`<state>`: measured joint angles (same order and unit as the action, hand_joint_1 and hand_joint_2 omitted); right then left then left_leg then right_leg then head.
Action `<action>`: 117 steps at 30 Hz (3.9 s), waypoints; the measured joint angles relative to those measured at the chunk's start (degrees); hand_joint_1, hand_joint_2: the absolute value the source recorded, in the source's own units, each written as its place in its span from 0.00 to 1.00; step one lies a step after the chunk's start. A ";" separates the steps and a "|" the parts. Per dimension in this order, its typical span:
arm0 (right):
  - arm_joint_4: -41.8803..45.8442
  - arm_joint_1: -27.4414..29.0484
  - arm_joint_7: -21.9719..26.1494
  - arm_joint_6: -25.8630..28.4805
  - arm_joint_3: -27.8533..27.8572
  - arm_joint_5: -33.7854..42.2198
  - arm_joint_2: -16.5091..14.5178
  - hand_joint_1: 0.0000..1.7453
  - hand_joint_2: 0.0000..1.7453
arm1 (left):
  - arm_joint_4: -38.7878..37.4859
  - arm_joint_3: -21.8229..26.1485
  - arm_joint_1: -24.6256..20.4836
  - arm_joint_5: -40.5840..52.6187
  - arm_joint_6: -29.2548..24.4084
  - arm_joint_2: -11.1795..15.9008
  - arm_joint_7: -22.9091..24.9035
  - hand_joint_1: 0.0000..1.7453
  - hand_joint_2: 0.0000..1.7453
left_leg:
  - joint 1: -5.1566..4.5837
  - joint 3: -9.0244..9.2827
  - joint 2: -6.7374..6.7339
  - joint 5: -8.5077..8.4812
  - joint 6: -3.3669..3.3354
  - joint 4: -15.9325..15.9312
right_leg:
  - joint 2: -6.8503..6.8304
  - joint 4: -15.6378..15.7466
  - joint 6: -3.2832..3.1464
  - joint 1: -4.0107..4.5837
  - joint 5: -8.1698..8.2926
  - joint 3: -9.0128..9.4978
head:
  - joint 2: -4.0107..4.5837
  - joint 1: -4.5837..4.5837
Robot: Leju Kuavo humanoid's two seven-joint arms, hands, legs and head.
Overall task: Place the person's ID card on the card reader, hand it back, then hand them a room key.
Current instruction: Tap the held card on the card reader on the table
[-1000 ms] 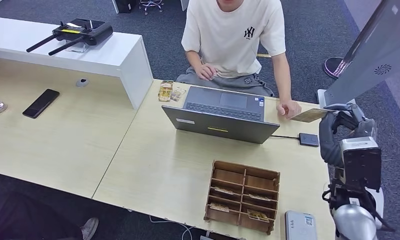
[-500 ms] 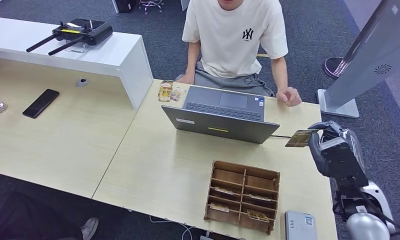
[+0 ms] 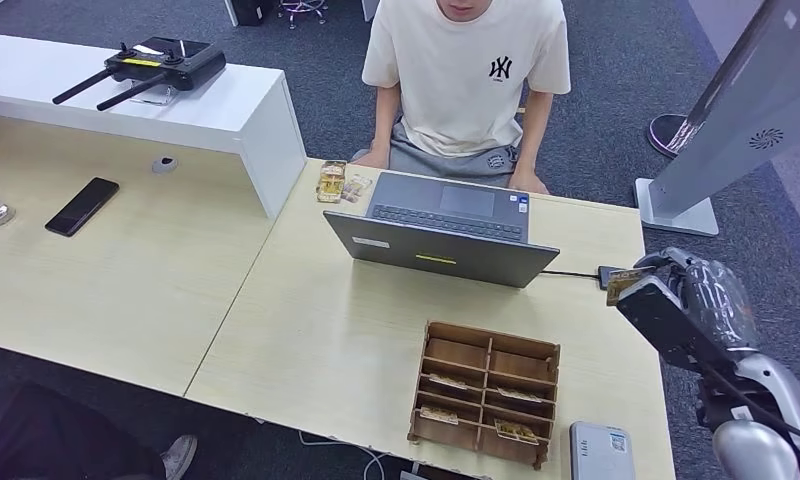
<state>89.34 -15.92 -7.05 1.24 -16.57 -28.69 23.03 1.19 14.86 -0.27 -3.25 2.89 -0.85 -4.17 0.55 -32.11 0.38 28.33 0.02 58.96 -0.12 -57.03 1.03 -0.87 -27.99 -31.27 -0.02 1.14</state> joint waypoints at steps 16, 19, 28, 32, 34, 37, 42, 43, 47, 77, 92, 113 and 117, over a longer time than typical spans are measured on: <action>-4.51 -6.74 -3.67 -14.53 -7.55 8.39 10.63 1.00 1.00 | -0.01 -0.51 0.21 -4.97 0.55 0.02 0.22 0.00 0.00 | -0.01 -0.03 0.03 0.00 0.00 0.02 | -0.02 0.00 0.01 -0.01 0.01 0.00 | 0.00 0.02; -5.04 -8.41 -4.38 -16.78 -9.56 10.84 12.81 1.00 1.00 | -0.01 -0.70 0.25 -5.75 0.75 0.02 0.21 0.00 0.00 | -0.01 -0.03 0.03 0.00 0.00 0.03 | -0.03 0.00 0.01 -0.01 0.01 -0.01 | 0.00 0.01; -6.16 -12.90 -7.31 -19.62 -15.68 19.65 18.06 1.00 1.00 | -0.01 -1.55 0.41 -8.09 1.34 0.00 0.21 0.00 0.00 | -0.01 -0.02 0.07 0.00 0.00 0.04 | -0.06 0.00 0.01 -0.01 0.01 0.00 | 0.00 0.00; -6.22 -12.61 -9.07 -18.72 -17.11 24.20 19.56 1.00 1.00 | -0.01 -1.58 0.53 -9.03 1.27 -0.07 0.21 0.00 0.00 | -0.01 -0.03 0.10 0.00 0.00 0.05 | -0.08 0.01 0.01 -0.01 0.01 -0.02 | 0.00 0.01; -5.87 -11.49 -9.75 -17.46 -17.45 26.49 20.18 1.00 1.00 | -0.01 -1.61 0.60 -9.54 1.22 -0.09 0.22 0.00 0.00 | 0.00 -0.03 0.14 0.00 -0.01 0.05 | -0.11 0.01 0.02 0.00 0.00 -0.02 | 0.00 0.01; -4.48 -8.18 -10.63 -14.72 -17.07 29.78 20.74 1.00 1.00 | -0.01 -1.66 0.79 -10.32 1.13 -0.17 0.37 0.00 0.00 | 0.00 -0.05 0.20 0.01 -0.01 0.05 | -0.15 0.02 0.02 0.00 0.00 -0.02 | 0.00 0.01; -0.27 0.05 -10.93 -8.81 -13.85 31.77 20.18 1.00 1.00 | -0.01 -1.84 0.95 -11.48 0.62 -0.51 0.52 0.00 0.00 | 0.01 -0.11 0.29 0.01 -0.01 0.04 | -0.25 0.02 0.03 0.01 -0.01 -0.02 | 0.00 0.02; 0.64 1.62 -10.91 -7.73 -13.12 31.68 19.72 1.00 1.00 | -0.01 -1.89 0.96 -11.65 0.56 -0.59 0.54 0.00 0.00 | 0.01 -0.11 0.29 0.01 -0.01 0.04 | -0.25 0.02 0.03 0.01 -0.01 -0.02 | 0.00 0.02; 3.69 6.67 -10.86 -4.65 -10.61 30.27 17.31 1.00 1.00 | -0.01 -2.05 0.96 -12.08 0.34 -0.94 0.54 0.00 0.00 | 0.01 -0.10 0.28 0.01 -0.01 0.04 | -0.23 0.02 0.03 0.02 -0.02 -0.03 | 0.00 0.02; 12.25 21.27 -18.51 -6.06 -4.27 30.24 18.01 1.00 1.00 | -0.01 -3.52 1.14 -13.81 -0.14 -0.91 1.03 0.00 0.00 | 0.00 -0.10 0.26 -0.01 -0.03 0.05 | -0.21 0.02 0.03 0.00 -0.01 -0.04 | 0.00 0.01; 10.67 21.25 -18.13 -6.06 -9.21 31.99 17.33 1.00 1.00 | -0.01 -4.83 1.07 -12.78 0.48 -0.14 1.17 0.00 0.00 | 0.00 -0.09 0.24 -0.01 -0.03 0.05 | -0.19 0.02 0.03 0.00 -0.01 -0.03 | 0.00 0.01; 4.57 17.65 -17.45 -6.84 -10.61 27.21 15.98 1.00 1.00 | -0.01 -5.75 1.12 -11.75 0.67 0.38 1.42 0.00 0.00 | 0.00 -0.10 0.24 -0.01 -0.03 0.05 | -0.20 0.02 0.03 0.00 -0.01 -0.03 | 0.00 0.01; 4.04 17.34 -17.49 -7.86 -10.23 26.45 15.98 1.00 1.00 | -0.01 -5.76 1.12 -11.73 0.67 0.39 1.42 0.00 0.00 | 0.00 -0.10 0.24 -0.01 -0.03 0.05 | -0.20 0.02 0.03 0.00 -0.01 -0.03 | 0.00 0.01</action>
<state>93.38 1.41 -24.55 -6.62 -26.81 -2.25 39.01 1.18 9.09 0.85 -14.97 3.56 -0.46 -2.75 0.55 -32.21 0.62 28.32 -0.01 59.01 -0.33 -57.01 1.06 -0.87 -28.00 -31.29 -0.02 1.15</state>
